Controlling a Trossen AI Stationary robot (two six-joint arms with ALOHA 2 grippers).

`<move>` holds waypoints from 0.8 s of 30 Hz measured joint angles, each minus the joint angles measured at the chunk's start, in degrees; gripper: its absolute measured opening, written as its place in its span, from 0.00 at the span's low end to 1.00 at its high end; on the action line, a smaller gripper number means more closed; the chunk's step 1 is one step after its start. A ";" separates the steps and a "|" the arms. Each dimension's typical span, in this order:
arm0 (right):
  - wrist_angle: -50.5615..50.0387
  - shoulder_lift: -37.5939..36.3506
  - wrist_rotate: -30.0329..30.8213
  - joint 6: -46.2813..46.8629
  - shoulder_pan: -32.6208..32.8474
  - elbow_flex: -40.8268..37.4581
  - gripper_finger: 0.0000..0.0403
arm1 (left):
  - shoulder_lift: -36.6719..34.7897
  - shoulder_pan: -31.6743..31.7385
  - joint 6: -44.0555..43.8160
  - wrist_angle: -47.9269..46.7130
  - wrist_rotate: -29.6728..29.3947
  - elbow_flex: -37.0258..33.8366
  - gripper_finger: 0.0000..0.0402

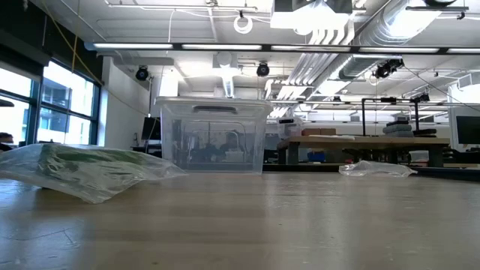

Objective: Roll bandage
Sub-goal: Roll the dark green bandage

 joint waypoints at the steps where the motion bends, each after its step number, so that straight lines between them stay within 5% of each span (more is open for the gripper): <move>1: -0.18 -0.05 -1.50 0.39 0.01 0.00 0.00 | 0.00 -0.02 0.40 -0.04 -0.46 -0.02 0.01; 8: -0.25 0.05 -16.74 8.56 3.56 0.09 0.00 | 0.05 -1.33 4.70 -2.01 -10.15 -0.04 0.01; 16: 2.26 0.18 -15.85 16.65 9.25 5.87 0.00 | 0.00 -2.61 -1.39 -10.26 -11.92 0.00 0.01; 20: -0.46 0.18 -14.46 19.13 9.02 13.71 0.00 | 0.00 -1.56 -12.89 -19.72 -4.62 0.00 0.01; 24: -7.20 0.07 -17.41 25.60 6.18 20.82 0.00 | -0.03 0.81 -30.72 -33.40 9.16 0.02 0.00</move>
